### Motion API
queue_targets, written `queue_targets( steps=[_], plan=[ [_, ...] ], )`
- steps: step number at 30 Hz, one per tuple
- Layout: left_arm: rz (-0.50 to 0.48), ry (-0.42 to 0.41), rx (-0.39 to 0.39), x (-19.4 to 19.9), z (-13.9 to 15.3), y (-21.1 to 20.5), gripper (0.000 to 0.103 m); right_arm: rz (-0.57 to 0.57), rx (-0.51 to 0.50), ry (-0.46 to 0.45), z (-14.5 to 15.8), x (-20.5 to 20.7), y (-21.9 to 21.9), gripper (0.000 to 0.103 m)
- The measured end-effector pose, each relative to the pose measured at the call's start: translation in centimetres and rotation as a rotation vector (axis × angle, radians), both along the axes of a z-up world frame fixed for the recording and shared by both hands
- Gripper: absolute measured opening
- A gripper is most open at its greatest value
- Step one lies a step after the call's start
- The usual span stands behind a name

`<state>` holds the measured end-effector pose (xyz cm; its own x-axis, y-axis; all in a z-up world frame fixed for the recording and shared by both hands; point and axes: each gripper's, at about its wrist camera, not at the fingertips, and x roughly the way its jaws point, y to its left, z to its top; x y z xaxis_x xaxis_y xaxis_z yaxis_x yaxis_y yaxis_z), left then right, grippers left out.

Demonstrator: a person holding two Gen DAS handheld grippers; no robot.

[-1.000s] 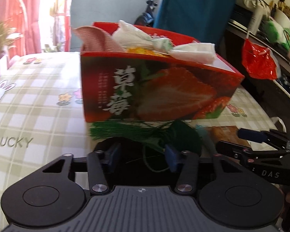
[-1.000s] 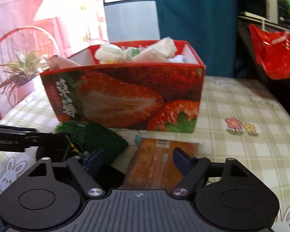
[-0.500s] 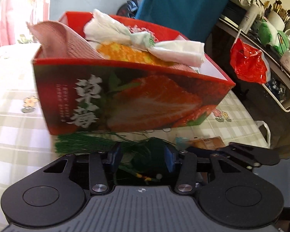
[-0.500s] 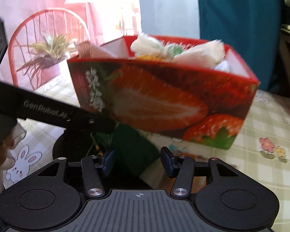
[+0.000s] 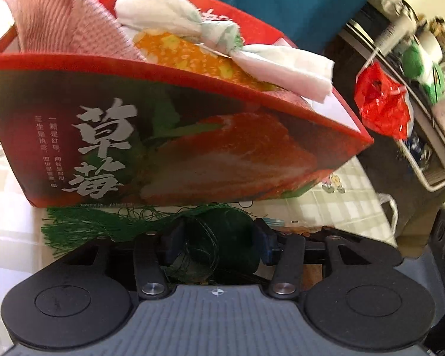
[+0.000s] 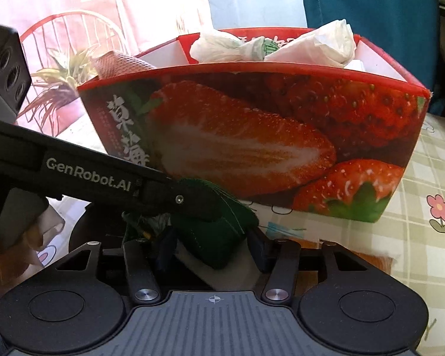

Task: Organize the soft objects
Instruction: 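Close both grippers on the green yarn ball, then lift the green yarn ball with both grippers toward the box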

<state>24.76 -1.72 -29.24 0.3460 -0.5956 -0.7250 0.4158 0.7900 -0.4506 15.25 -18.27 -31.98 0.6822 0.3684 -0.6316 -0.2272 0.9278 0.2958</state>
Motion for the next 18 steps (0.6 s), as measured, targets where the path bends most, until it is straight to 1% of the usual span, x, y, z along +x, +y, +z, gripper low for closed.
queue_targets(
  steps=[2, 5, 7, 10, 14, 18],
  plan=[
    [-0.008, 0.010, -0.005, 0.4, -0.1, 0.0, 0.052, -0.001, 0.003, 0.000, -0.1, 0.3, 0.1, 0.054],
    [-0.028, -0.020, 0.026, 0.4, 0.1, -0.5, 0.050, 0.003, 0.005, 0.001, -0.2, 1.0, 0.2, 0.057],
    [-0.028, -0.030, 0.040, 0.6, 0.3, -0.9, 0.049, -0.003, 0.020, 0.002, -0.2, 1.4, 0.1, 0.057],
    [-0.024, -0.034, 0.056, 0.3, 0.9, -1.4, 0.048, -0.006, 0.021, -0.013, -0.2, 1.6, 0.3, 0.053],
    [-0.042, -0.100, 0.082, -1.3, 3.5, -2.0, 0.048, -0.007, 0.066, -0.045, 0.8, 0.4, -0.3, 0.052],
    [-0.031, -0.177, 0.068, -3.0, 6.8, -2.0, 0.048, -0.012, 0.068, -0.126, 3.2, -1.2, -0.5, 0.052]
  ],
)
